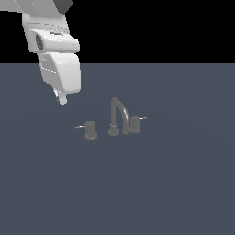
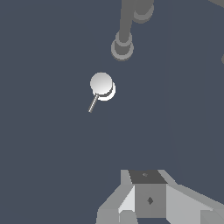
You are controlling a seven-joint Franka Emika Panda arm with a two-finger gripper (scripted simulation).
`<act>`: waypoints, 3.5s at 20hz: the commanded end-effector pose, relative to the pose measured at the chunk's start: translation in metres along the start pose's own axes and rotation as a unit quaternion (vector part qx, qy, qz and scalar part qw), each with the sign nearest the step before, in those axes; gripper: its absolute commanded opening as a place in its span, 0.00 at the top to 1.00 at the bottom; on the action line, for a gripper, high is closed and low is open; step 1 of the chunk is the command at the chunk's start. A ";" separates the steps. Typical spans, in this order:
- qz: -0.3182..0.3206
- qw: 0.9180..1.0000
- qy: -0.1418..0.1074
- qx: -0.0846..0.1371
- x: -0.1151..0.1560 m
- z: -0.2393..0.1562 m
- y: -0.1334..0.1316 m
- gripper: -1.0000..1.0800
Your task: Turn on the faucet by rotating a designated handle.
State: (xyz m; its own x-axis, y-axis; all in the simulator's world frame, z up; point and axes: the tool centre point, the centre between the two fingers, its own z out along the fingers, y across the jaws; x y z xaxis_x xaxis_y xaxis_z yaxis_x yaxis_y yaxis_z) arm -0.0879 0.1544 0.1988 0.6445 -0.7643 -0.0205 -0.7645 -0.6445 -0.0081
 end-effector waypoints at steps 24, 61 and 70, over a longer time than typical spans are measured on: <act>0.202 0.979 0.011 -0.002 0.076 0.125 -0.080 1.00; 0.219 0.976 0.011 -0.001 0.048 0.134 -0.029 1.00; 0.216 0.976 0.010 -0.001 0.060 0.134 -0.009 1.00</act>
State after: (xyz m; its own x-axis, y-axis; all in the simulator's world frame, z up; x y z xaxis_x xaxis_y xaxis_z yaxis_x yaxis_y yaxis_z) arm -0.0445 0.1450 0.0630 0.2966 -0.9549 -0.0128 -0.9550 -0.2965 -0.0074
